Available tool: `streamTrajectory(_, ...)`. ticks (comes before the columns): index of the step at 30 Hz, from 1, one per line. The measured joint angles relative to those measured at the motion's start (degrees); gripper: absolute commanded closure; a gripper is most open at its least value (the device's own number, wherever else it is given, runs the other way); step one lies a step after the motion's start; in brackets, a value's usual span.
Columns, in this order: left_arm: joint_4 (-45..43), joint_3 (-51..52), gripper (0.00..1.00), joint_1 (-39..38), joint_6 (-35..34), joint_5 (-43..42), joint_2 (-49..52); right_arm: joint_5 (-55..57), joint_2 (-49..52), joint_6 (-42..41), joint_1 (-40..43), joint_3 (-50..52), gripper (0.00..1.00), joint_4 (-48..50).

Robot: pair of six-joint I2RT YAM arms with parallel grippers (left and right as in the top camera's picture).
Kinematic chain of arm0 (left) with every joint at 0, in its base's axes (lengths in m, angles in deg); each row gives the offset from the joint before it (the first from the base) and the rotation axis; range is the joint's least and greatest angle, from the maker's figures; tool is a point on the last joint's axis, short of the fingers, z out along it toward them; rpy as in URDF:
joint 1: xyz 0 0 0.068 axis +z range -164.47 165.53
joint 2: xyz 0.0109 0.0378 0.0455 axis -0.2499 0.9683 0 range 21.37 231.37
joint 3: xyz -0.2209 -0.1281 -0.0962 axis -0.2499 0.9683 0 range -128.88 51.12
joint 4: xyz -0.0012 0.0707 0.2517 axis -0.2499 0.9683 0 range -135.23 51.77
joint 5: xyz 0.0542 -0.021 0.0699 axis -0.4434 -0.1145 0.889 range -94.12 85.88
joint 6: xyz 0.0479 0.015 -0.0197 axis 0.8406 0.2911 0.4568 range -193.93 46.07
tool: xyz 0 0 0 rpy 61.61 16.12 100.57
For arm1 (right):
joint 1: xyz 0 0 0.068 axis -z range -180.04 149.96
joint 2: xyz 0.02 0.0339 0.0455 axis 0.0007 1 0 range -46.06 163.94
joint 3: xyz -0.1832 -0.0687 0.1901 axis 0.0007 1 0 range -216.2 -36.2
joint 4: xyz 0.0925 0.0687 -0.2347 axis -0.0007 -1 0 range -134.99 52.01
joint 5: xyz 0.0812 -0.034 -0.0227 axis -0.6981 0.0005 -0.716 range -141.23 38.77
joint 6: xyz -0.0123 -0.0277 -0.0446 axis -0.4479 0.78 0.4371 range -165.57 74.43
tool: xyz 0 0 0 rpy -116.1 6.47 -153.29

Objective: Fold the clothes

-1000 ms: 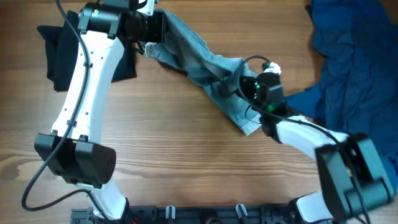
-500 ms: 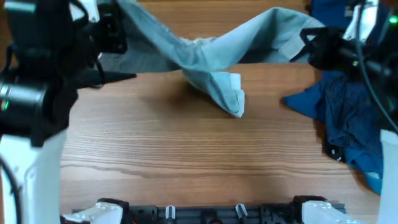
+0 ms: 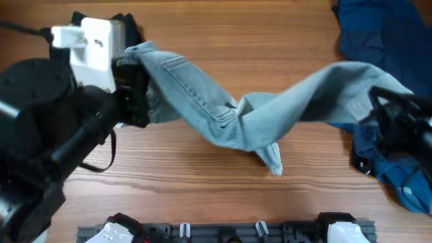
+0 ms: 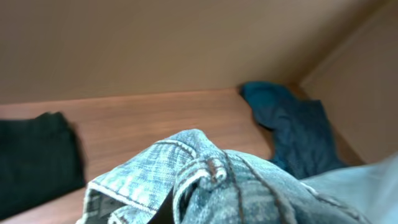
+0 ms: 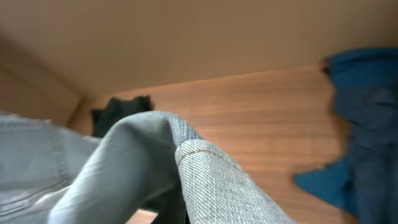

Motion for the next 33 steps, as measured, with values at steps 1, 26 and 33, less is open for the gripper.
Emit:
streamTrajectory(1,0.81,0.00,0.96,-0.02,-0.70,1.88,-0.46,2.78,-0.48,-1.05,0.00,-0.33,0.96,-0.66)
streamTrajectory(26,-21.14,-0.09,0.96,12.39,-10.86,18.78,52.76,10.69,67.01,-2.14,1.53,-0.31,0.96,36.22)
streamTrajectory(33,-30.95,-0.11,0.00,12.68,-10.19,19.02,58.21,10.29,74.31,-3.61,2.58,-0.26,0.00,48.33)
